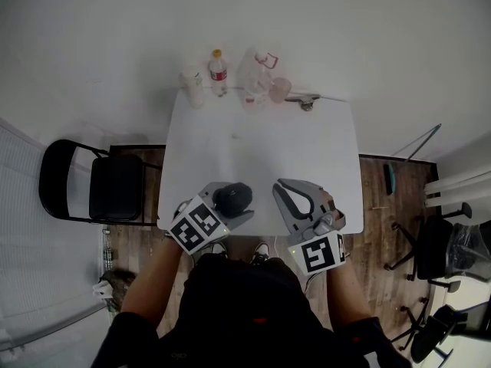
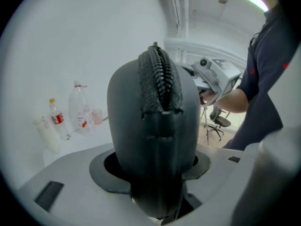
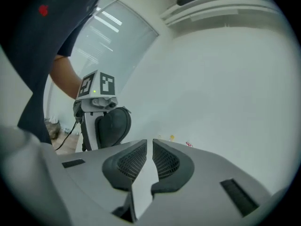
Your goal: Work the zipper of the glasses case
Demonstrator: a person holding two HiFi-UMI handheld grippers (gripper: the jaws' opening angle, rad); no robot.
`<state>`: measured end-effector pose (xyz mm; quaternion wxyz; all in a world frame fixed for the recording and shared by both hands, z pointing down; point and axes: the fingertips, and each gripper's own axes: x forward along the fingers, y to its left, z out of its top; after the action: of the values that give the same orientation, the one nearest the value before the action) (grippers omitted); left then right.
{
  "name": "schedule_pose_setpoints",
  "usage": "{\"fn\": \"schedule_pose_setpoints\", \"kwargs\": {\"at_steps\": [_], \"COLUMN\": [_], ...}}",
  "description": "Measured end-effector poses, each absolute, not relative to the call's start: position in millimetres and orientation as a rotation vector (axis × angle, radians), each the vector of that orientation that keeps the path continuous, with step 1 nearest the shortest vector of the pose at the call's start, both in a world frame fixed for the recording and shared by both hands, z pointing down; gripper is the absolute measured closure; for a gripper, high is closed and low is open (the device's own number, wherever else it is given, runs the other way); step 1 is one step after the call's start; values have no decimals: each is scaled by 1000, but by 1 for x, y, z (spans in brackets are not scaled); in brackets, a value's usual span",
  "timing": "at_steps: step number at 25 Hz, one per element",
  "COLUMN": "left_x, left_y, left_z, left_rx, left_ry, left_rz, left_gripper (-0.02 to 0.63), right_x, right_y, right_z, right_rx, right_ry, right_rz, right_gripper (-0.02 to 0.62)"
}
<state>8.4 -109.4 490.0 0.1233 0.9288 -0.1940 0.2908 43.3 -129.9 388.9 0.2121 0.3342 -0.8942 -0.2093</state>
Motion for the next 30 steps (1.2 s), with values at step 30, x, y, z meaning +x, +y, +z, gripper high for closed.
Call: {"fn": "schedule_pose_setpoints", "kwargs": {"at_steps": [30], "left_x": [-150], "left_y": [-173], "left_z": [306], "left_rx": [2628], "left_ry": [-1573], "left_rz": [-95], "left_gripper": [341], "right_x": [161], "right_y": [-178], "right_z": [293], "right_rx": [1643], "right_ry": [-2833], "right_rz": [-16], "right_gripper": [572]}}
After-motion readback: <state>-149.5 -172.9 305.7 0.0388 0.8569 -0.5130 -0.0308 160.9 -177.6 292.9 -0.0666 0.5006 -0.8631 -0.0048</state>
